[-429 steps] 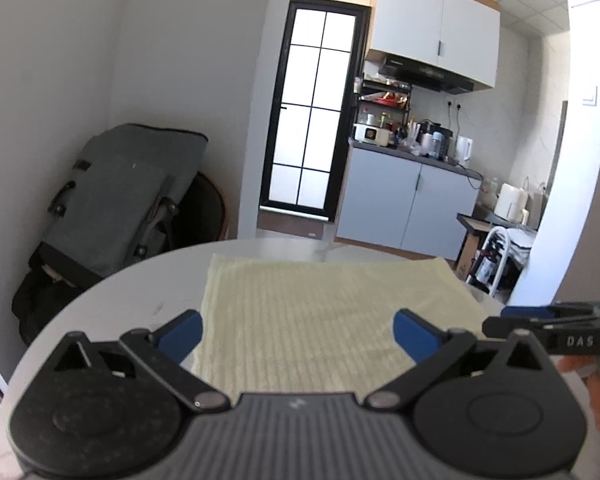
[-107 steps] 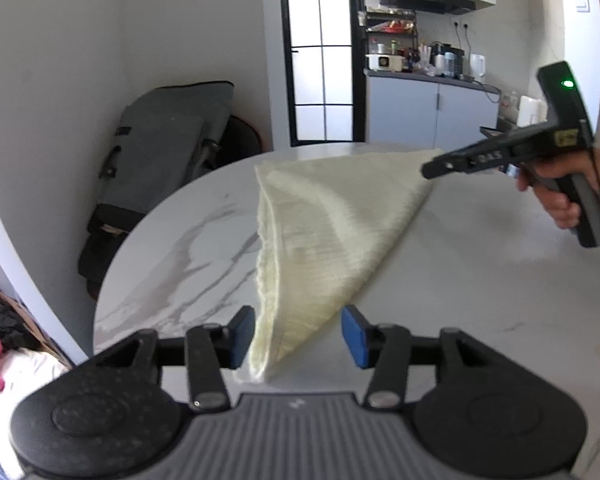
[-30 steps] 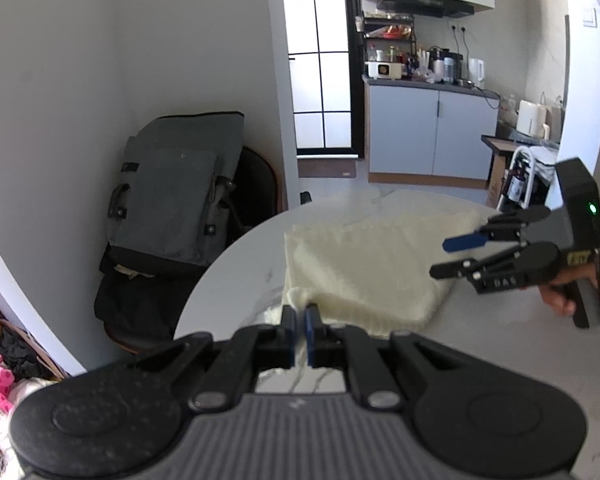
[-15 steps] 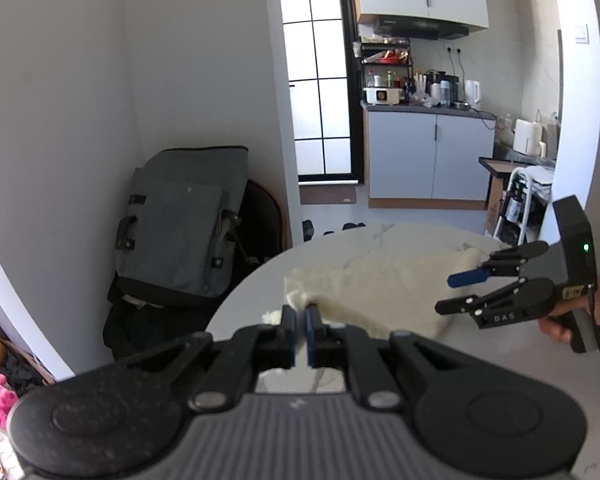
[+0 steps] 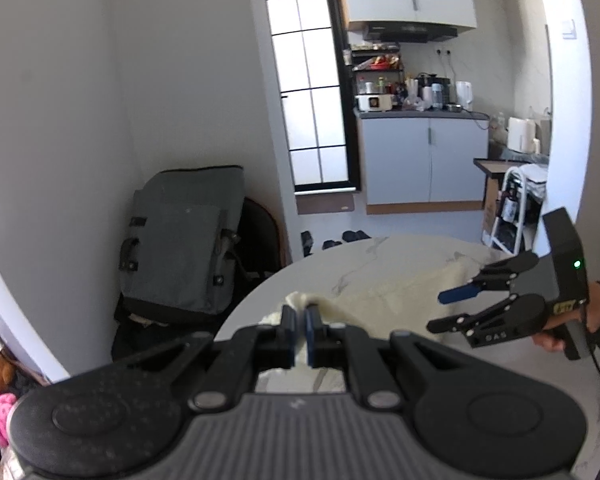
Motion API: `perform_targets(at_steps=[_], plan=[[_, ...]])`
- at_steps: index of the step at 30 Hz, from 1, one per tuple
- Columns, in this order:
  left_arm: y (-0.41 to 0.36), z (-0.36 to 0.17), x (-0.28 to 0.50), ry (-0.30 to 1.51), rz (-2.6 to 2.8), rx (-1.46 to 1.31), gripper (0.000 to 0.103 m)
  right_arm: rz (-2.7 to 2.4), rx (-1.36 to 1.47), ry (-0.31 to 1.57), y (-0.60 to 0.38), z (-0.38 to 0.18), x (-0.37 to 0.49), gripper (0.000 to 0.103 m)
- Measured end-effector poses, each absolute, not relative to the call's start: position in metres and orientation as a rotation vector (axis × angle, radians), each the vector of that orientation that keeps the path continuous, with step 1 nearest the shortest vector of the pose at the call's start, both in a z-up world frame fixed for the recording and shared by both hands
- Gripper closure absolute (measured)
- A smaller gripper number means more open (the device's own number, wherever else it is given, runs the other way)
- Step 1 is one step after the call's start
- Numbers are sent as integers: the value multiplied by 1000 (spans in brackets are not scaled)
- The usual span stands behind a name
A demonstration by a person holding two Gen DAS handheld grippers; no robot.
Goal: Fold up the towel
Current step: 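Lift the triangle tip high with the left gripper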
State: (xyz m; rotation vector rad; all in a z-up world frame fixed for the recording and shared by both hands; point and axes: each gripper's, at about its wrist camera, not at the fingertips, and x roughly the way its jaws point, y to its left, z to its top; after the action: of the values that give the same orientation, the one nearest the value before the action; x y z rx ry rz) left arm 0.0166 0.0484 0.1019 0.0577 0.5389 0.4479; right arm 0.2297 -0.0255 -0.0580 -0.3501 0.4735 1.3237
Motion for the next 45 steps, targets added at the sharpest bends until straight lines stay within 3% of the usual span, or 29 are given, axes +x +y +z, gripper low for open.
perform_targets(at_steps=[45], plan=[[28, 104, 87, 542, 275, 152, 98, 1413, -439, 498, -26, -71, 200, 51]])
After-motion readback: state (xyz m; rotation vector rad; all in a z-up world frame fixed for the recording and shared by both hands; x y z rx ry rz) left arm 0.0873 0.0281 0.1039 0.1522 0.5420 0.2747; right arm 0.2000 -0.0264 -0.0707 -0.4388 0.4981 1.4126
